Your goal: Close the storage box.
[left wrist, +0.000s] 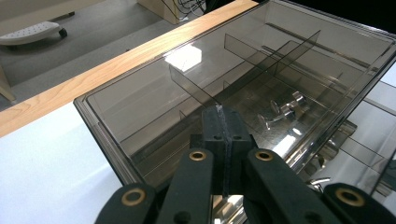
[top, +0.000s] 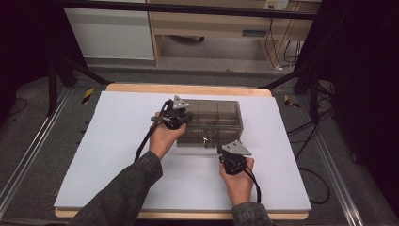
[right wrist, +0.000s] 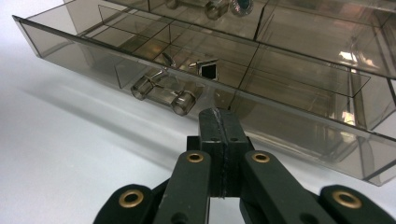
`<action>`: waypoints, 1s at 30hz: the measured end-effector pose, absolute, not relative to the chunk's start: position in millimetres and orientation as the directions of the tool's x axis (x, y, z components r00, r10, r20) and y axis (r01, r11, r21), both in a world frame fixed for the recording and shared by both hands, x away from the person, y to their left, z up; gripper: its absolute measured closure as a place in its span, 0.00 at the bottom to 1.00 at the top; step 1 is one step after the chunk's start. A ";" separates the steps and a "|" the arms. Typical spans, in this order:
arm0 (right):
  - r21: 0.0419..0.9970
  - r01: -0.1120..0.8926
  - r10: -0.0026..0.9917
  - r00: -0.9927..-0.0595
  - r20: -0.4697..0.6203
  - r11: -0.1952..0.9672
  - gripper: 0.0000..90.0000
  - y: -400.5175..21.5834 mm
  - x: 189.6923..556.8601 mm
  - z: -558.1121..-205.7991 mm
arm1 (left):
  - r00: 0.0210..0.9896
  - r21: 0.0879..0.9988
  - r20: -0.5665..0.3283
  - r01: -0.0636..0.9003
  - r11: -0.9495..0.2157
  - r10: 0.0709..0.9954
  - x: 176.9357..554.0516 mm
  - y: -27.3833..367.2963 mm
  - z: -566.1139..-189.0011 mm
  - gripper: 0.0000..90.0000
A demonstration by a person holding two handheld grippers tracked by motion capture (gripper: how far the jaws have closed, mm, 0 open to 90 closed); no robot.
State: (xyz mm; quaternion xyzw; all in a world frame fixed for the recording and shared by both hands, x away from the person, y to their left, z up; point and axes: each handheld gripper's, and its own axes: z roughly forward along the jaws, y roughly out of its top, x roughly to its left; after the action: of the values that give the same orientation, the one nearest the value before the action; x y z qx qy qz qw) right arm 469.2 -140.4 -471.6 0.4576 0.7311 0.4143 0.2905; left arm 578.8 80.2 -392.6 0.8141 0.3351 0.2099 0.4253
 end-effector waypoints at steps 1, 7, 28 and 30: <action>0.872 0.424 0.909 -0.412 -0.054 0.244 1.00 -140.8 470.7 -471.8 | 0.687 0.833 0.056 0.368 -0.412 0.725 579.0 80.2 -392.6 1.00; 0.872 0.431 0.913 -0.406 -0.043 0.233 1.00 -140.5 477.0 -470.6 | 0.685 0.836 0.053 0.368 -0.407 0.727 579.1 79.3 -392.9 1.00; 0.871 0.430 0.917 -0.396 -0.056 0.239 1.00 -138.6 500.6 -469.4 | 0.689 0.836 0.053 0.366 -0.410 0.723 579.7 76.0 -392.7 1.00; 0.871 0.429 0.917 -0.393 -0.059 0.240 1.00 -139.0 503.0 -470.2 | 0.689 0.835 0.053 0.366 -0.410 0.723 579.7 75.9 -392.7 1.00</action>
State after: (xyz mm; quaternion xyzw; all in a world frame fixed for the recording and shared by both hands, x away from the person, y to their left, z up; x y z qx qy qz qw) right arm 503.0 -139.0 -470.2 0.4621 0.7283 0.4078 0.2995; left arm 579.7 75.9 -392.7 0.8134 0.3344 0.2086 0.4278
